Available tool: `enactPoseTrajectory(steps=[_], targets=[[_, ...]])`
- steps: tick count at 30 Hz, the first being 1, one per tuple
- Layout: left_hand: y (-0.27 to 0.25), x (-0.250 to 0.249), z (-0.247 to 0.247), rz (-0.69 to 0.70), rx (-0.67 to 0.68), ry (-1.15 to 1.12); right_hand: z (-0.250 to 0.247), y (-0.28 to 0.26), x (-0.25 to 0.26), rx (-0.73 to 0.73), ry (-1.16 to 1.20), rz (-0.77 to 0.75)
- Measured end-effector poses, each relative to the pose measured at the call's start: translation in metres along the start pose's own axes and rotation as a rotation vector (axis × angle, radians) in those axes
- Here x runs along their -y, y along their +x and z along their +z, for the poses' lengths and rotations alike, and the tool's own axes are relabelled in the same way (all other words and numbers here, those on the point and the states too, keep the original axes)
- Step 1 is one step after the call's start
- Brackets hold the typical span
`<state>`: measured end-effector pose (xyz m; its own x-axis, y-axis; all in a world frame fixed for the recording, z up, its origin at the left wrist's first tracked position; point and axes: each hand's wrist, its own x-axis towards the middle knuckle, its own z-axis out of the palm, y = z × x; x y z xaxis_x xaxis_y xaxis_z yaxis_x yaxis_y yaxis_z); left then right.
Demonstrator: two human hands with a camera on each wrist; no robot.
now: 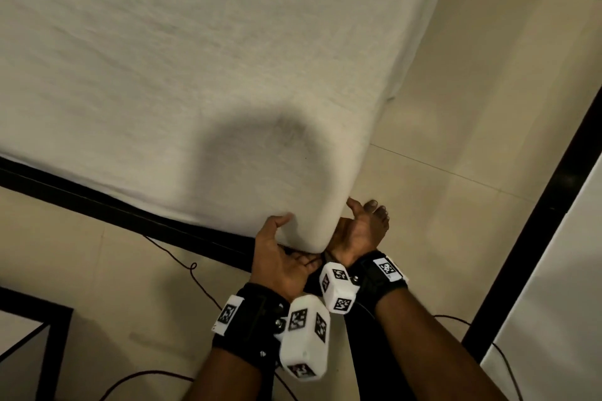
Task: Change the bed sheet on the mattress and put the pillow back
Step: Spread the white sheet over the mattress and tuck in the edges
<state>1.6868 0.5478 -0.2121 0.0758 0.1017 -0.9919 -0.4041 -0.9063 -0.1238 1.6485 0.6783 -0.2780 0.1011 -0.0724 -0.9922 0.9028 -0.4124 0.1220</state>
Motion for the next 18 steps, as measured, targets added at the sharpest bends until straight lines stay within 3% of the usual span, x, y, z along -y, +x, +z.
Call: enactPoseTrajectory(steps=[3, 8, 11, 13, 15, 18], targets=[[0.003, -0.006, 0.009, -0.029, 0.056, -0.077, 0.020, -0.034, 0.007, 0.072, 0.073, -0.100], [-0.009, 0.003, 0.017, -0.002, 0.059, -0.144, 0.002, 0.011, -0.002, 0.042, -0.143, -0.033], [-0.020, 0.012, 0.030, 0.013, 0.029, -0.219, 0.001, 0.001, 0.017, -0.071, -0.411, -0.177], [-0.023, 0.018, 0.037, 0.055, 0.006, -0.220, 0.000, -0.002, 0.035, -0.107, -0.512, -0.386], [-0.018, 0.021, 0.042, 0.106, -0.045, -0.184, 0.005, -0.010, 0.056, -0.052, -0.438, -0.548], [0.001, 0.023, 0.045, 0.207, -0.138, -0.171, 0.015, -0.009, 0.083, 0.081, -0.236, -0.535]])
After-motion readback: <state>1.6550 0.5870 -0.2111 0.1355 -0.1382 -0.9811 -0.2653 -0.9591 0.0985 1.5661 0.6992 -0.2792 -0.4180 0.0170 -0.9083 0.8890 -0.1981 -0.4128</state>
